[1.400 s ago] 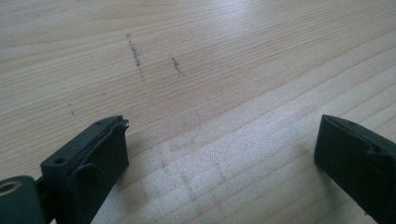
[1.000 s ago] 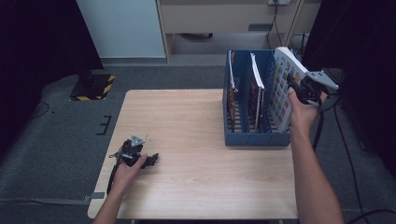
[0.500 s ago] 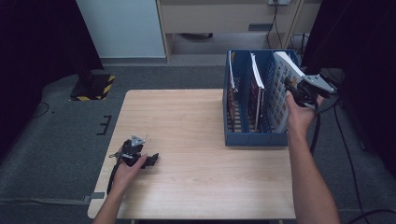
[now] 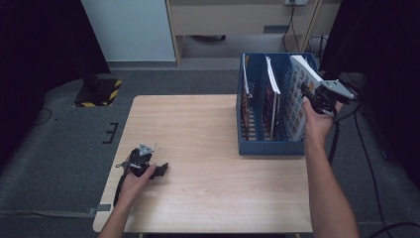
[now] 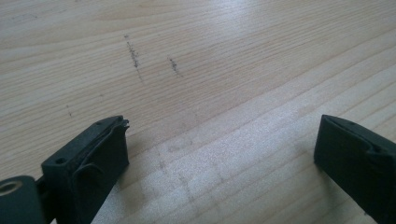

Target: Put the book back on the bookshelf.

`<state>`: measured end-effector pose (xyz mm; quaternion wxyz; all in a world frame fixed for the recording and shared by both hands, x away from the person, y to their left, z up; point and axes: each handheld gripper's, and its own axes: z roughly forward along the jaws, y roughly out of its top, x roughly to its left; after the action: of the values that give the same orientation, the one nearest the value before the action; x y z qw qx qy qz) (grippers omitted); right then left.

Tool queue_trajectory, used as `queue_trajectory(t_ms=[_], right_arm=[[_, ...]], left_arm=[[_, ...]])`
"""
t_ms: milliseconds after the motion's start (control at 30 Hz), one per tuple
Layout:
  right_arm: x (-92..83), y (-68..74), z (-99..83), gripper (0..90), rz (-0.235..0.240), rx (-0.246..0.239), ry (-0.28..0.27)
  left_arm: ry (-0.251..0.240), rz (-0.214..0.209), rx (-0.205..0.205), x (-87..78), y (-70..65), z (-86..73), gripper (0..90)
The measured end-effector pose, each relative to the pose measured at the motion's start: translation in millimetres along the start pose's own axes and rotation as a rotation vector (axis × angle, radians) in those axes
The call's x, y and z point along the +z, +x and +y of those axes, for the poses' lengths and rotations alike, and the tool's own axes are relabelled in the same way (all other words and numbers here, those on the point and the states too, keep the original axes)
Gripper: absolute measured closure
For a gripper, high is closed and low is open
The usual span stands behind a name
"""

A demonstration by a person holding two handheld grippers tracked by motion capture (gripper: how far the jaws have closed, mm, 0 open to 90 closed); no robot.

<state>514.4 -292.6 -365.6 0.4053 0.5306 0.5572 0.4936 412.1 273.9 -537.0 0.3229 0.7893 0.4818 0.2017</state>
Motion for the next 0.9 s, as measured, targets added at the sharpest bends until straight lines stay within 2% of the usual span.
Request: queue_trajectory(t_ms=[633,900], right_arm=[[7.2,5.7,-11.1,73.7,0.007,-0.018,0.030],[4.6,10.1,-12.2,73.6,0.021,-0.037,0.045]], left_arm=[[-0.004,-0.002,0.003,0.1,-0.3,-0.1,2.3],[-0.004,-0.002,0.006,0.1,-0.7,0.0,2.4]])
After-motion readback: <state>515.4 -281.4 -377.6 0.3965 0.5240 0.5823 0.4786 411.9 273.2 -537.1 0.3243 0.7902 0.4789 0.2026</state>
